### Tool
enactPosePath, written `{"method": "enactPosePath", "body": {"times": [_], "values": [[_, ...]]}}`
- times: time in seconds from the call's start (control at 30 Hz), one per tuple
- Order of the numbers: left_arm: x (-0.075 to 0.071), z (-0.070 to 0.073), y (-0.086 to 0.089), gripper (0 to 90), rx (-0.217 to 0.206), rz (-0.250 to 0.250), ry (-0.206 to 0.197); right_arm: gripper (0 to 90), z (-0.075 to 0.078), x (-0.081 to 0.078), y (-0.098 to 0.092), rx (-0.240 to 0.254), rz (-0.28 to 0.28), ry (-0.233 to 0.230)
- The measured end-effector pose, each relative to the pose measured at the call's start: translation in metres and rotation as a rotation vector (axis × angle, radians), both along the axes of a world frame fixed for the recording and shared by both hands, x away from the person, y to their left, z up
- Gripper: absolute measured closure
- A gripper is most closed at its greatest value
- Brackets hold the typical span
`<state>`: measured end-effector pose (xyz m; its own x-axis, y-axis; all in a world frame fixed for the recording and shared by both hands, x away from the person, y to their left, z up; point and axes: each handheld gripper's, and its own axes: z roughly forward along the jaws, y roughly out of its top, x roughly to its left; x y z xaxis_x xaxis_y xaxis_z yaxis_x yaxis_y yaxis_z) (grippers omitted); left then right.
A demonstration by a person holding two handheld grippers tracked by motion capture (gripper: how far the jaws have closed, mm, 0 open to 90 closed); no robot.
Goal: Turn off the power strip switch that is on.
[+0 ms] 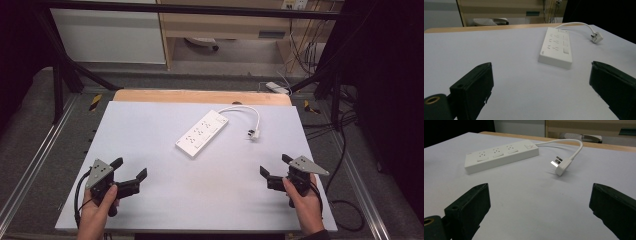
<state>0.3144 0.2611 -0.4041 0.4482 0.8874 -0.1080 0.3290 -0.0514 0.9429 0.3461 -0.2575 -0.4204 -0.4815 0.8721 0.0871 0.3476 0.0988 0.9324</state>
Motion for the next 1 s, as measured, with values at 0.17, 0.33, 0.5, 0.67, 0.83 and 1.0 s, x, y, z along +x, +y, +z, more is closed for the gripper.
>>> {"method": "enactPosePath", "body": {"times": [0.17,0.33,0.5,0.67,0.83,1.0], "values": [[0.000,-0.001,-0.001,5.5,-0.003,0.001,0.003,3.8,0.007,-0.002,0.000,0.022,-0.008,-0.017],[0.001,-0.002,-0.001,5.4,-0.002,0.000,0.006,4.5,0.014,-0.001,0.001,0.036,-0.015,-0.025],[0.001,-0.003,-0.002,5.5,-0.002,-0.003,0.011,4.4,0.023,0.001,0.004,0.034,0.004,-0.017],[0.001,-0.004,-0.002,5.5,-0.002,-0.004,0.014,3.7,0.035,0.006,0.011,0.018,0.032,-0.017],[0.002,-0.005,-0.002,5.5,0.003,-0.007,0.021,3.7,0.045,0.016,0.022,0.014,0.059,-0.007],[0.002,-0.006,-0.001,5.5,0.008,-0.003,0.032,3.0,0.056,0.025,0.033,0.032,0.081,0.000]]}}
